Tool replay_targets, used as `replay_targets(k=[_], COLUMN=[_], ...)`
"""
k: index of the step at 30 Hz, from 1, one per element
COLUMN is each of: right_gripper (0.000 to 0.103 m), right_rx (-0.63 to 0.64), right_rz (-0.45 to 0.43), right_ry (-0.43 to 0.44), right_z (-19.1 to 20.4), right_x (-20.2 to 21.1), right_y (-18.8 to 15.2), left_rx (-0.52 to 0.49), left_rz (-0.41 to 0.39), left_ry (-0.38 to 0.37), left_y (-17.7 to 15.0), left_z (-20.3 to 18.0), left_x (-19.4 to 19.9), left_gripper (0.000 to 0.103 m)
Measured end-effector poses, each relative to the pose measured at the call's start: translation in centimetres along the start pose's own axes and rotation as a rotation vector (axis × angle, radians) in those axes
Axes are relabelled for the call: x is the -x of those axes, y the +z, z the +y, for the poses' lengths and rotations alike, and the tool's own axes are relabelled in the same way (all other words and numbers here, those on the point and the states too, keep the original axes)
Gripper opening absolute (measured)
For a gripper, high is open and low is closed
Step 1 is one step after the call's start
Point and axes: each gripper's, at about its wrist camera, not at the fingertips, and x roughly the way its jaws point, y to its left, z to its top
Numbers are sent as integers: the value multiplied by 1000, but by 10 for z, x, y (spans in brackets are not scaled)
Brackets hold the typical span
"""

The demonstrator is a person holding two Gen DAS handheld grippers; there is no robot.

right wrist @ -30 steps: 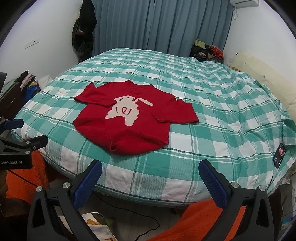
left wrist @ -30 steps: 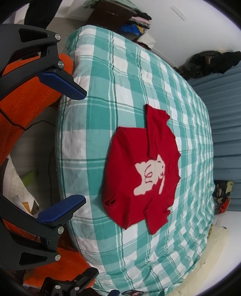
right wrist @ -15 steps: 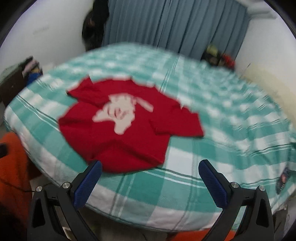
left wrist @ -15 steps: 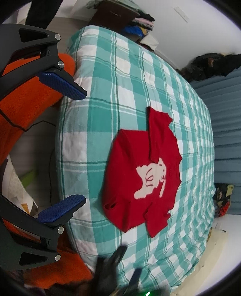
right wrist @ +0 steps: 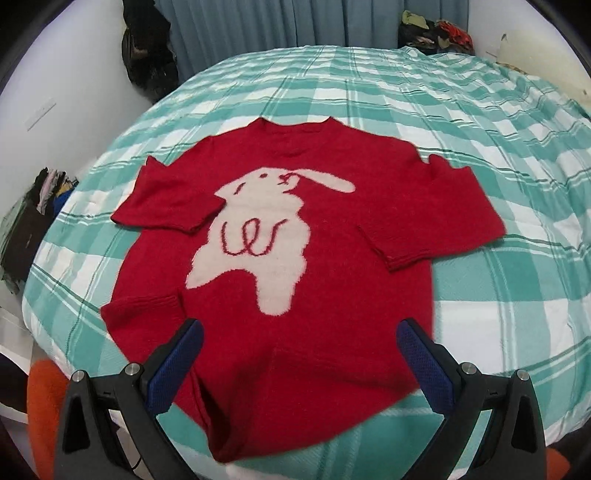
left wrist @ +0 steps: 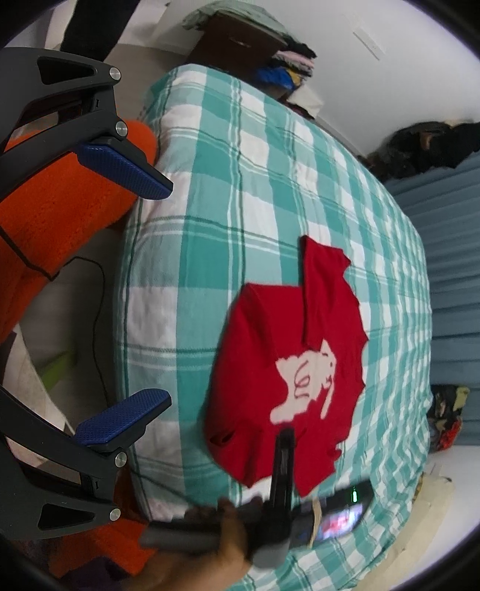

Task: Fold small clothes
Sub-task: 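Move both grippers to the sweater hem and close on it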

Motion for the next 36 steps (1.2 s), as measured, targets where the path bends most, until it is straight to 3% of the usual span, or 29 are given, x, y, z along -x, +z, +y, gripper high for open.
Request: replay_targets(k=[2,5,8,11,15,18,19,21,22,23,26,28,30,32,34,36], right_gripper=[103,103,103,103,103,103,103,103,103,103,103,103,103,102,102,102], right_rx=[12,131,169,19,-191,-369,-407,-385,-345,-261,-57,35,62,20,57,256], right_rz=[7,71,120,183,236,183,148,36,1,-38,-127,-103,15,153,181,195], right_ry=[-19,-14,-161,-158,-173,-177,-151,-6,80,243,480,537,556,576,685,881], right_z=[1,21,18,-22,-79,-116,-123,-118,-110,-90,-37,-7,25,50,77,114], right_x=[-1,-28,-54,-34,19,54,62,75,76,73,53,24,-31,-73,-66,-29], right_y=[-1,-4,-23,-72,-148,-177,-178,-162,-150,-129,-79,-58,-38,-40,-53,-85], left_rx=[20,16,-21,-1,50,60,69,94,113,130,163,180,200,217,237,256], left_rz=[40,73,60,44,114,155,160,156,148,137,102,91,91,95,83,73], left_ry=[-23,-55,-37,-8,13,9,2,-16,-29,-38,-32,-15,1,18,47,65], left_y=[0,-1,-4,-9,-18,-18,-15,-9,-6,-3,0,-4,-10,-15,-23,-28], left_z=[1,-5,-10,3,26,31,32,35,37,39,45,51,59,69,84,95], left_x=[-12,-19,-14,-13,-41,-58,-60,-58,-55,-51,-39,-31,-27,-24,-19,-20], left_gripper=[102,102,102,102,102,102,102,102,102,102,102,102,102,102,102,102])
